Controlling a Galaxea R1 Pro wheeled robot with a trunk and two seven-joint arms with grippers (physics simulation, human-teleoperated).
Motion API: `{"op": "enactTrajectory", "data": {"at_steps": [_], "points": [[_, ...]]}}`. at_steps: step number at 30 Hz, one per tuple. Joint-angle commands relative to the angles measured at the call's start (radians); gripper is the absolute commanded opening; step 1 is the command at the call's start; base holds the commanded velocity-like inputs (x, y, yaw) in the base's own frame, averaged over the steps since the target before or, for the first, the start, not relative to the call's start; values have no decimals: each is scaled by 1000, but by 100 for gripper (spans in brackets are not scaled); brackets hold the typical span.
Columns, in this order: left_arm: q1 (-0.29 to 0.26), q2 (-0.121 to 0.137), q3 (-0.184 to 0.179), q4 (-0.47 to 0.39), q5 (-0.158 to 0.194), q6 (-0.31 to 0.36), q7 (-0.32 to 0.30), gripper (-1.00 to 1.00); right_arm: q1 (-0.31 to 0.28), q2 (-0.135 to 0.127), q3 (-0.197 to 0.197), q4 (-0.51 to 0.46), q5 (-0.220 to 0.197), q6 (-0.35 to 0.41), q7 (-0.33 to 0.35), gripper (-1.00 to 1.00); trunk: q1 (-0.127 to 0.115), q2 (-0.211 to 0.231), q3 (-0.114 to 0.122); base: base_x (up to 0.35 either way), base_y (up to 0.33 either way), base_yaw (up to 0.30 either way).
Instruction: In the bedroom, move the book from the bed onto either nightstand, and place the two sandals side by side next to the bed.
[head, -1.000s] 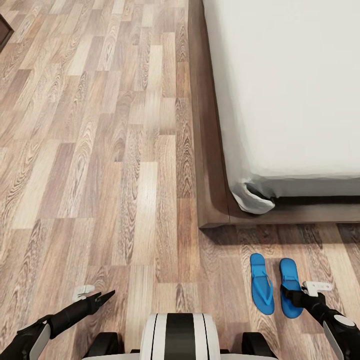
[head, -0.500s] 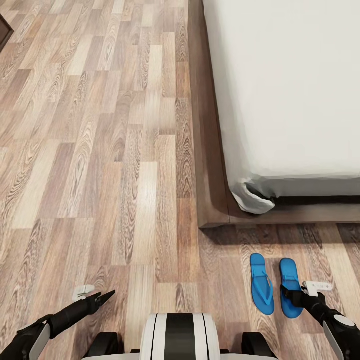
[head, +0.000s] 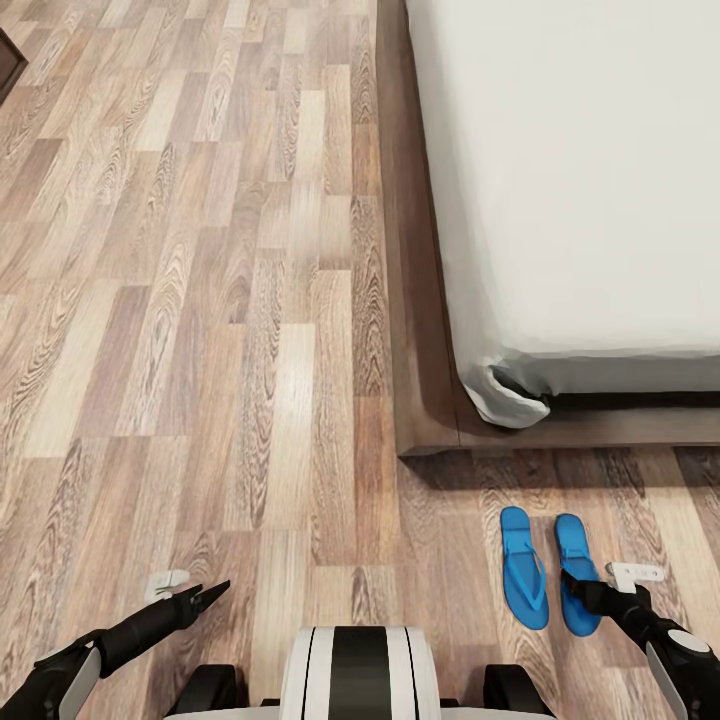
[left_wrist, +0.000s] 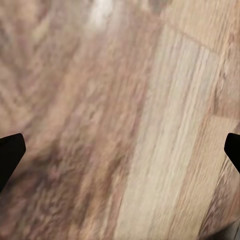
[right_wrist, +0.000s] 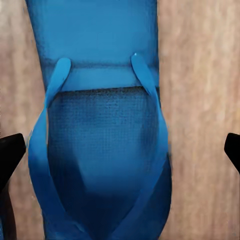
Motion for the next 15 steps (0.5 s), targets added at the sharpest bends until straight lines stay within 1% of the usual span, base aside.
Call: {"op": "enactTrajectory", "data": {"at_steps": [1, 13, 15], "points": [[0, 0, 2, 0, 6, 10, -4, 100, -1, 1, -6, 0, 7, -1, 8, 100, 0, 0, 0, 0, 0, 0], [0, 0, 2, 0, 6, 10, -4, 100, -1, 1, -6, 0, 7, -1, 8, 100, 0, 0, 0, 0, 0, 0], [0, 0, 2, 0, 5, 10, -4, 100, -1, 1, -6, 0, 7, -1, 8, 100, -1, 0, 7, 0, 0, 0]]}}
